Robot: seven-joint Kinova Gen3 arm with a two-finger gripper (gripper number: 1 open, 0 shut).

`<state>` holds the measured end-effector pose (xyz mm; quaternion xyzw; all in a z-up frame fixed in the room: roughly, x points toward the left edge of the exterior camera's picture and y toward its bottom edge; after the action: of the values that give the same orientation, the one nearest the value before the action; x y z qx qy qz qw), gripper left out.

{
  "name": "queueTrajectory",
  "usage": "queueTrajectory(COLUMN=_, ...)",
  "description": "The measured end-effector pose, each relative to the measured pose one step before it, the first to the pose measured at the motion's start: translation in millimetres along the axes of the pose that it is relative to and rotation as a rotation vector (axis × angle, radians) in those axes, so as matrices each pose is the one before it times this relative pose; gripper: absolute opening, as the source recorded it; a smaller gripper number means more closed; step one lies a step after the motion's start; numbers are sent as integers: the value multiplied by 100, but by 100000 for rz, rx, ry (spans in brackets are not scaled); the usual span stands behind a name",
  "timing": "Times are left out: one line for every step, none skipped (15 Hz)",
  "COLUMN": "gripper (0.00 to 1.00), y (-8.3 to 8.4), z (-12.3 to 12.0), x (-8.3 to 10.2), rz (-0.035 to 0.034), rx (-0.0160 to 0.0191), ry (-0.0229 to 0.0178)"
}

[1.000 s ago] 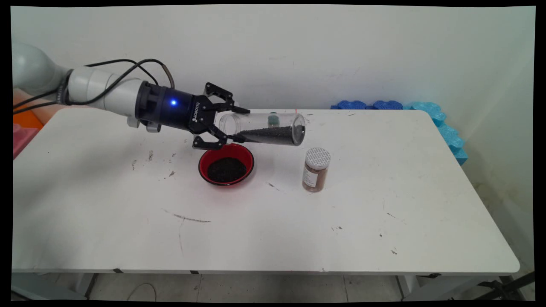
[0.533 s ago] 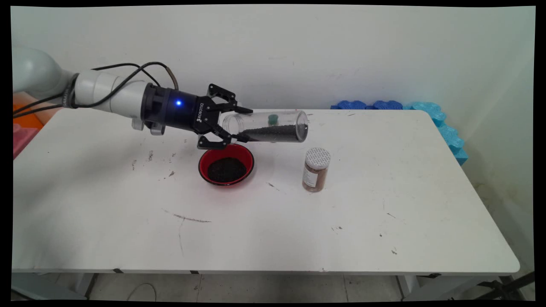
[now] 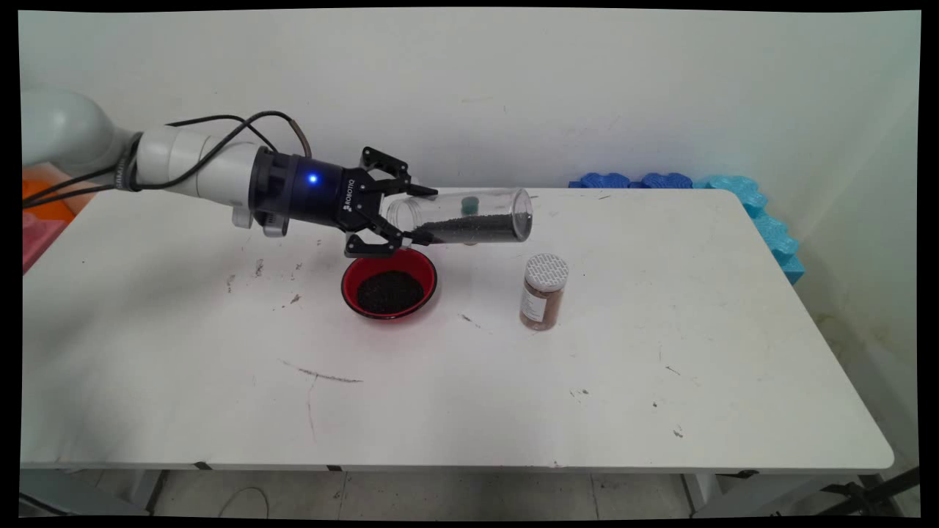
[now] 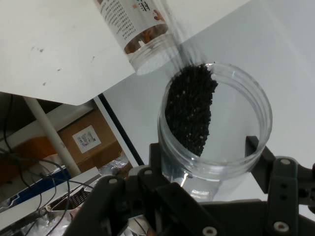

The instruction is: Pour the black seasoning powder in the red bowl

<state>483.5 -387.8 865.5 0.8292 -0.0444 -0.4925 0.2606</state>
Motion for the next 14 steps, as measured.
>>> queueTrajectory(gripper=0, y=-14, z=3, x=72, rz=-190, rx=-46, ry=32)
queueTrajectory(gripper=0, y=-4, z=-16, x=64, rz=-68, rx=-26, ry=73)
queueTrajectory(gripper=0, y=8, z=-41, x=110, rz=-123, rx=-62, ry=140)
queueTrajectory(gripper=0, y=19, z=-66, x=84, rz=-147, rx=-145, ry=139)
queueTrajectory(gripper=0, y=35, z=-112, x=129, rz=-177, rx=-173, ry=207)
queueTrajectory(gripper=0, y=26, z=-82, x=97, rz=-67, rx=-71, ry=140)
queueTrajectory(gripper=0, y=23, z=-124, x=134, rz=-101, rx=-66, ry=179)
queueTrajectory(gripper=0, y=11, z=-144, x=129, rz=-128, rx=-42, ry=145)
queueTrajectory(gripper=0, y=11, z=-115, x=102, rz=-241, rx=-15, ry=65)
queueTrajectory(gripper=0, y=-2, z=-105, x=72, rz=-264, rx=-43, ry=24)
queueTrajectory(gripper=0, y=-23, z=-81, x=38, rz=-232, rx=-21, ry=3)
queueTrajectory(gripper=0, y=-25, z=-103, x=56, rz=-342, rx=15, ry=-17)
queueTrajectory(gripper=0, y=-37, z=-117, x=64, rz=-396, rx=50, ry=-44)
queueTrajectory(gripper=0, y=-43, z=-128, x=64, rz=-429, rx=36, ry=-29)
